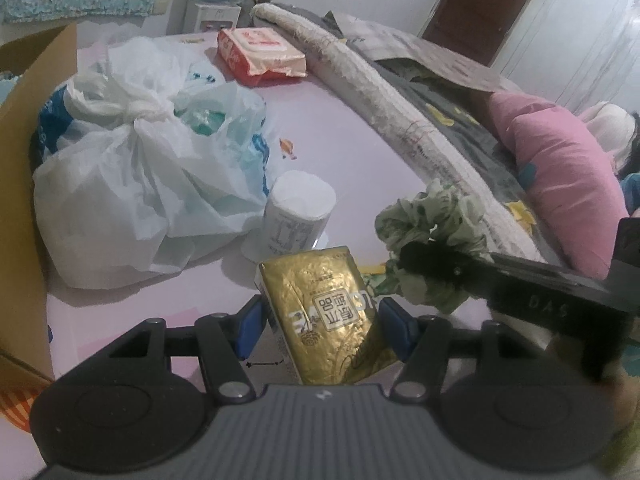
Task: Organize soft objects
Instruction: 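Lift the green scrunchie with the right tool while the left tool approaches the gold pack, then carry the gold pack and scrunchie into the box with both tools and release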
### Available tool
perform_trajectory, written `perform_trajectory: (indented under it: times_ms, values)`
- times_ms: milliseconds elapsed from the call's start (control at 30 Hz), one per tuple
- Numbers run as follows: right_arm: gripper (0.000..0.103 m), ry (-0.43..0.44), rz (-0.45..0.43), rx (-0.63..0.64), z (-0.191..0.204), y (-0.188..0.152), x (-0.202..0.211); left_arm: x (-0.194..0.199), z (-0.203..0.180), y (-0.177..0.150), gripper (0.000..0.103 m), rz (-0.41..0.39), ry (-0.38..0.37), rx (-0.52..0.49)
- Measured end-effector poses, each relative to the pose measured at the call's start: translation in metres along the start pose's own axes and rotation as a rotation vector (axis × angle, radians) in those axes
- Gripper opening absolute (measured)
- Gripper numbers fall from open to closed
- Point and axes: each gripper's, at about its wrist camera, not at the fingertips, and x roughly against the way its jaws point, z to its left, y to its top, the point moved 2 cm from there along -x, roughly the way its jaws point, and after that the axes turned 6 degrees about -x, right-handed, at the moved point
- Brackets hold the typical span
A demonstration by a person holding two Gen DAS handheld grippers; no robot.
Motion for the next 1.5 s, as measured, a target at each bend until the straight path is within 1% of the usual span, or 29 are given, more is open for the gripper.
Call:
perform_trajectory:
  times_ms: [167,333,433,500,633,767,867,967,1000,1067,1133,1233,1333,1367,1400,1500]
  values:
    - [0.017,0.020,-0.019,0.021,0.012,0.005,0.008,0.017,-0.002,0.005,0.063,-0.043,-0.012,0.004]
    - [0.017,0.058,-0.048,0.057,0.033,0.017,0.018,0.044,0.001,0.012,0.063,-0.107,-0.030,0.024]
    - [0.017,0.104,-0.065,0.089,0.050,0.028,0.020,0.067,0.004,0.017,0.063,-0.161,-0.018,0.030]
    - [0.017,0.149,-0.071,0.111,0.065,0.037,0.018,0.083,0.009,0.021,0.063,-0.197,-0.005,0.041]
    - [0.017,0.255,-0.075,0.174,0.103,0.058,0.009,0.125,0.031,0.027,0.063,-0.266,0.052,0.088]
    - [0.017,0.370,-0.039,0.246,0.150,0.075,-0.011,0.174,0.066,0.028,0.063,-0.329,0.169,0.148]
    - [0.017,0.451,0.025,0.279,0.187,0.086,-0.034,0.204,0.096,0.025,0.063,-0.349,0.264,0.196]
    - [0.017,0.511,0.118,0.303,0.223,0.094,-0.062,0.220,0.126,0.019,0.063,-0.331,0.353,0.240]
    - [0.017,0.520,0.158,0.316,0.237,0.094,-0.073,0.223,0.136,0.017,0.063,-0.319,0.363,0.256]
    - [0.017,0.526,0.224,0.336,0.258,0.094,-0.094,0.221,0.159,0.012,0.063,-0.280,0.356,0.305]
    - [0.017,0.511,0.299,0.352,0.276,0.091,-0.116,0.215,0.179,0.008,0.063,-0.248,0.339,0.343]
    - [0.017,0.455,0.434,0.357,0.293,0.077,-0.153,0.201,0.206,0.007,0.063,-0.212,0.334,0.386]
    - [0.018,0.395,0.571,0.300,0.296,0.064,-0.186,0.187,0.230,0.004,0.063,-0.161,0.364,0.416]
    - [0.018,0.383,0.606,0.277,0.297,0.061,-0.195,0.181,0.239,0.004,0.063,-0.146,0.366,0.428]
    - [0.019,0.368,0.639,0.258,0.297,0.056,-0.202,0.181,0.247,-0.003,0.063,-0.132,0.361,0.448]
    - [0.021,0.334,0.688,0.243,0.300,0.049,-0.221,0.171,0.268,-0.011,0.063,-0.076,0.343,0.498]
